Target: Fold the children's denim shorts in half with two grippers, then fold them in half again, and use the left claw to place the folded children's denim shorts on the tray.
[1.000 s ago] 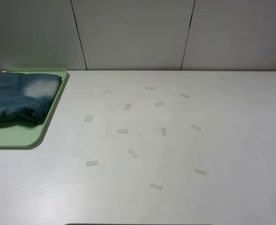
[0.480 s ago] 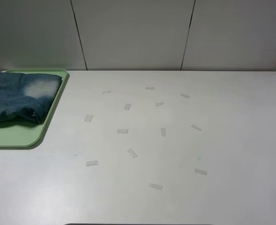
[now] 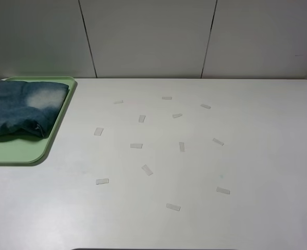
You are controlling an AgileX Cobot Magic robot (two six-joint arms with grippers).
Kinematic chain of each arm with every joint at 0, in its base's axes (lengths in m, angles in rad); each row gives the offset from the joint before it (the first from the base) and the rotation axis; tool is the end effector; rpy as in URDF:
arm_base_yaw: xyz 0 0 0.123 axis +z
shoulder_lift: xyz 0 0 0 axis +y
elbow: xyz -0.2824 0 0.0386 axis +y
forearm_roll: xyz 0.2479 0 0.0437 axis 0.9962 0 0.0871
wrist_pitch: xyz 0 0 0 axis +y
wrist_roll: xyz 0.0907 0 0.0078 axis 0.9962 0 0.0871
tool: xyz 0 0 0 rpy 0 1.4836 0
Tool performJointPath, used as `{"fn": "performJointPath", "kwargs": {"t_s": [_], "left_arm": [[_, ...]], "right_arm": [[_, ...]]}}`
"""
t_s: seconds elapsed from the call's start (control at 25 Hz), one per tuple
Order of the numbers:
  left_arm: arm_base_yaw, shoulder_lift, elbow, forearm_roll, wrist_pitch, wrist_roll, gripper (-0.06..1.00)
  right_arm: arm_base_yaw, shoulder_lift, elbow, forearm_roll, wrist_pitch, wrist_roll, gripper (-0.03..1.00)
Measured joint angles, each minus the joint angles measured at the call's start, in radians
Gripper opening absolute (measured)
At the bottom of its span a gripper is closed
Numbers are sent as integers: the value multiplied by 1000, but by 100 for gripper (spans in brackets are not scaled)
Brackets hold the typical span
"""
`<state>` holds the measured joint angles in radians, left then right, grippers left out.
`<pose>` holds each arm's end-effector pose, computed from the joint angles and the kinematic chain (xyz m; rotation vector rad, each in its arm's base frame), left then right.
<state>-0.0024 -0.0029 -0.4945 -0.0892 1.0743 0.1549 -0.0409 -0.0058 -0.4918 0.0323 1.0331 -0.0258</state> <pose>-0.0054 -0.0071 0.2748 0.1663 2.0505 -0.0126 -0.0036 0.0027 0.2771 0.0143 2.0186 -0.0038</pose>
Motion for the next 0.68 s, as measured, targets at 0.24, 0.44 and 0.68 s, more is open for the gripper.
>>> {"fn": "performJointPath", "kwargs": {"t_s": [0.24, 0.44, 0.68], "left_arm": [[0, 0, 0, -2, -3, 5, 99], [0, 0, 0, -3, -3, 5, 99], [0, 0, 0, -3, -3, 5, 99]], "right_arm": [[0, 0, 0, 0, 0, 0, 69], [0, 0, 0, 0, 0, 0, 69], [0, 0, 0, 0, 0, 0, 69]]}}
